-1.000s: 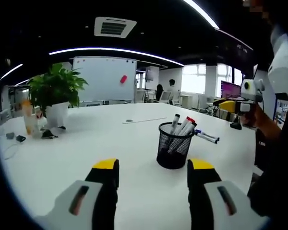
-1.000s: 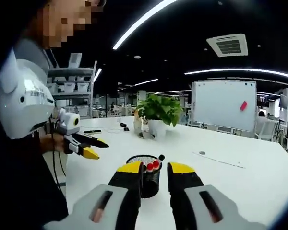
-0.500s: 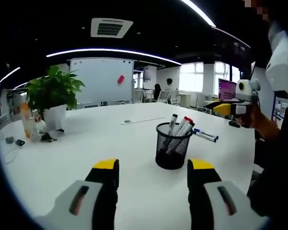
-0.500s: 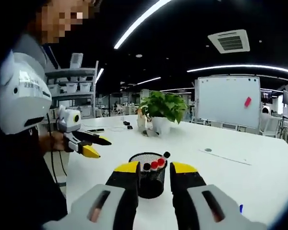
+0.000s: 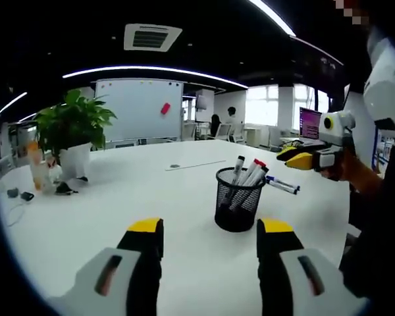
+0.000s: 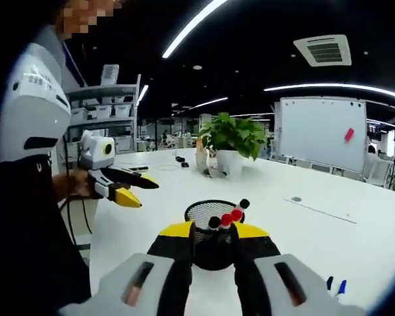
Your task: Pick up the whiteboard markers from the pen holder and place them facing the whiteboard neatly
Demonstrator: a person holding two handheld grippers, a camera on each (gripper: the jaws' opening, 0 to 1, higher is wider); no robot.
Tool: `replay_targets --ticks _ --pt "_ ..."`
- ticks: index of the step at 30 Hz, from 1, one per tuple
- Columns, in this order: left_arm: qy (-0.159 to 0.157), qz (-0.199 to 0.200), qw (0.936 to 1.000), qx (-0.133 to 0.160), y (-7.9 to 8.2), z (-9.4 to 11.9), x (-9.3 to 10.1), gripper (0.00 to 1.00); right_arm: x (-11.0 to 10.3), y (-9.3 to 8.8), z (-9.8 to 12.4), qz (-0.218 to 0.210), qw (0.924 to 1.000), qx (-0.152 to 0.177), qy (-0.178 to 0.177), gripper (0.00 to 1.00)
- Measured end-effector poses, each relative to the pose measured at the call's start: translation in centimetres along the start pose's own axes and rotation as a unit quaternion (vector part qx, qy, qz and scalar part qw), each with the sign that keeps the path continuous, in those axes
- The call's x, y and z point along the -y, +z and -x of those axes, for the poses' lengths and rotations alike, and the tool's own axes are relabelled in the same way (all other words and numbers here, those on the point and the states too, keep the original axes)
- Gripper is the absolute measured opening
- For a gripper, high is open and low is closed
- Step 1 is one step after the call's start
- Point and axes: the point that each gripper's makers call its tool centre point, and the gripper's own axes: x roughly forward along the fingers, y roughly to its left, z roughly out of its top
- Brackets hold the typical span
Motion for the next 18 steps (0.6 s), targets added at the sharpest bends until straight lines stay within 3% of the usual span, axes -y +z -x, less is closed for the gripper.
replay_targets --ticks 7,10,18 --pt "-0.009 -0.004 0.9999 -0.002 -0.24 -0.31 0.25 0.58 0.12 -0.32 -0.23 0.000 1.0000 -0.006 -0.004 0.24" --pt "-0.017 -0.028 0.9994 -0.010 -0.64 -0.45 0.83 0.58 0.32 -0.69 -0.35 -0.005 0.9999 -0.011 -0.005 0.24" --pt "-0.008 -0.017 0.9998 -0.008 -0.79 0.02 0.53 0.58 0.29 -0.72 -0.90 -0.018 0.9998 -0.003 -0.008 0.20"
